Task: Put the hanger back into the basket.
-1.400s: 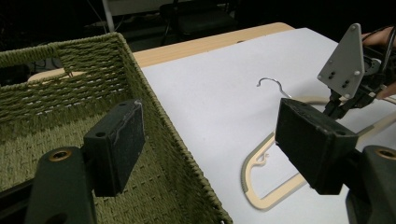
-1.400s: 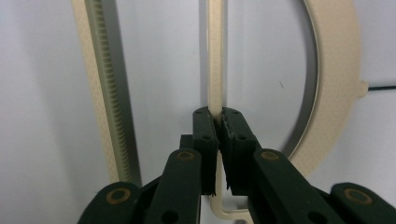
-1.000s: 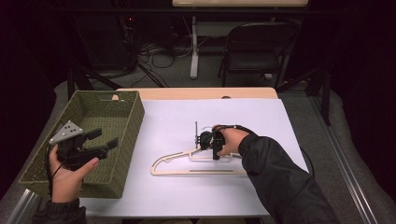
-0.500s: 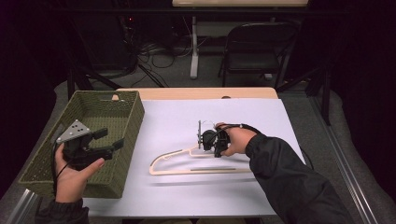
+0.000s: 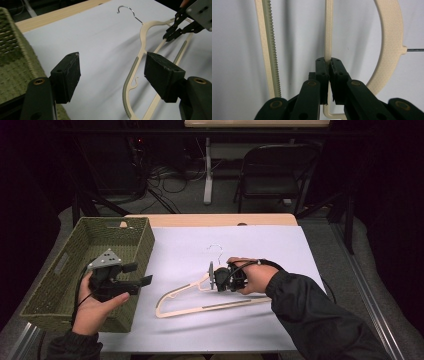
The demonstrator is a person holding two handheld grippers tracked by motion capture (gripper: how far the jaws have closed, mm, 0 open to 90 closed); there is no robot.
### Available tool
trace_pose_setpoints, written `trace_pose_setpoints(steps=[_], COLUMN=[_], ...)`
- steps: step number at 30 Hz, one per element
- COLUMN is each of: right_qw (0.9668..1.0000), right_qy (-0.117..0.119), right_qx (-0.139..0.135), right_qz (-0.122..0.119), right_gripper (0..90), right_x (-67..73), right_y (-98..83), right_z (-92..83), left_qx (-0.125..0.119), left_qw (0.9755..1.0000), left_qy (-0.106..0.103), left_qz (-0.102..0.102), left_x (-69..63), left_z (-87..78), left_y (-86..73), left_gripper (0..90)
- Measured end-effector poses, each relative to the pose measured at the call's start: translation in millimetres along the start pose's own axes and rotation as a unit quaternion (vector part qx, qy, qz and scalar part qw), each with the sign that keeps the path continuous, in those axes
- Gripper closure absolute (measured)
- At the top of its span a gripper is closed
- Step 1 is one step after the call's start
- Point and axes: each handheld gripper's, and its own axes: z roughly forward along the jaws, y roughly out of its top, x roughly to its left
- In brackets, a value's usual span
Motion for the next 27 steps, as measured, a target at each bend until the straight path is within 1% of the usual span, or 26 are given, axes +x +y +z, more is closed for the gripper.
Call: trace_pose_setpoints(steps=[1,4,5,6,7,9,10,12,14,17,19,22,23,24,25,27], right_qw=[0.9999,0.9988,0.9986,0.9979,0.9974,0.9962,0.9953,0.9943,0.9937,0.9931,0.9928,0.9922,0.9919,0.992,0.9916,0.9918], right_qy=[-0.013,-0.042,-0.047,-0.054,-0.06,-0.071,-0.079,-0.084,-0.088,-0.092,-0.096,-0.1,-0.102,-0.099,-0.102,-0.102], right_qx=[-0.002,-0.001,0.0,-0.003,-0.004,-0.009,-0.01,-0.014,-0.018,-0.017,-0.015,-0.015,-0.01,-0.021,-0.017,-0.019], right_qz=[-0.009,-0.025,-0.025,-0.035,-0.039,-0.049,-0.056,-0.063,-0.067,-0.07,-0.07,-0.074,-0.075,-0.076,-0.077,-0.075], right_gripper=[85.9,85.9,85.9,85.9,85.9,85.9,85.9,85.9,85.8,85.8,85.9,85.9,85.9,85.9,85.9,85.9], right_x=[4.0,14.5,17.1,19.5,22.5,27.2,30.0,32.9,34.3,34.4,34.3,33.9,34.1,33.7,33.8,33.9], right_y=[0.9,3.9,4.6,5.5,6.3,7.6,8.3,9.0,9.1,8.7,8.0,7.2,7.2,6.7,6.9,7.1], right_z=[-3.1,-10.1,-11.6,-13.1,-14.9,-17.6,-19.3,-21.0,-22.3,-23.8,-23.4,-23.2,-24.1,-23.0,-23.8,-24.3], left_qx=[0.002,0.005,0.007,0.006,0.006,0.015,0.019,0.027,0.031,0.039,0.041,0.047,0.051,0.053,0.055,0.061], left_qw=[1.0,0.9999,0.9997,0.9994,0.9993,0.9989,0.9987,0.9979,0.997,0.9957,0.9945,0.9928,0.9916,0.9909,0.9899,0.9878], left_qy=[-0.005,-0.015,-0.024,-0.033,-0.037,-0.044,-0.048,-0.058,-0.071,-0.084,-0.095,-0.109,-0.117,-0.121,-0.128,-0.141], left_qz=[0.001,0.0,0.001,0.0,0.001,0.006,0.005,0.008,0.003,-0.005,-0.014,-0.016,-0.022,-0.024,-0.025,-0.027], left_x=[-1.6,-5.9,-7.2,-9.0,-10.8,-15.4,-17.4,-19.4,-20.4,-18.3,-17.0,-17.5,-18.3,-18.8,-19.3,-19.4], left_z=[2.9,9.6,12.0,14.9,17.8,23.5,25.7,29.8,35.1,44.1,49.9,57.3,60.6,62.6,65.4,71.0], left_y=[1.0,3.7,4.6,5.3,6.2,8.8,10.2,12.8,14.9,15.2,14.0,12.8,12.4,12.2,12.1,11.8], left_gripper=[29.3,29.9,30.0,30.5,30.5,30.5,30.4,30.2,29.7,29.6,30.0,31.9,32.9,33.2,33.2,33.9])
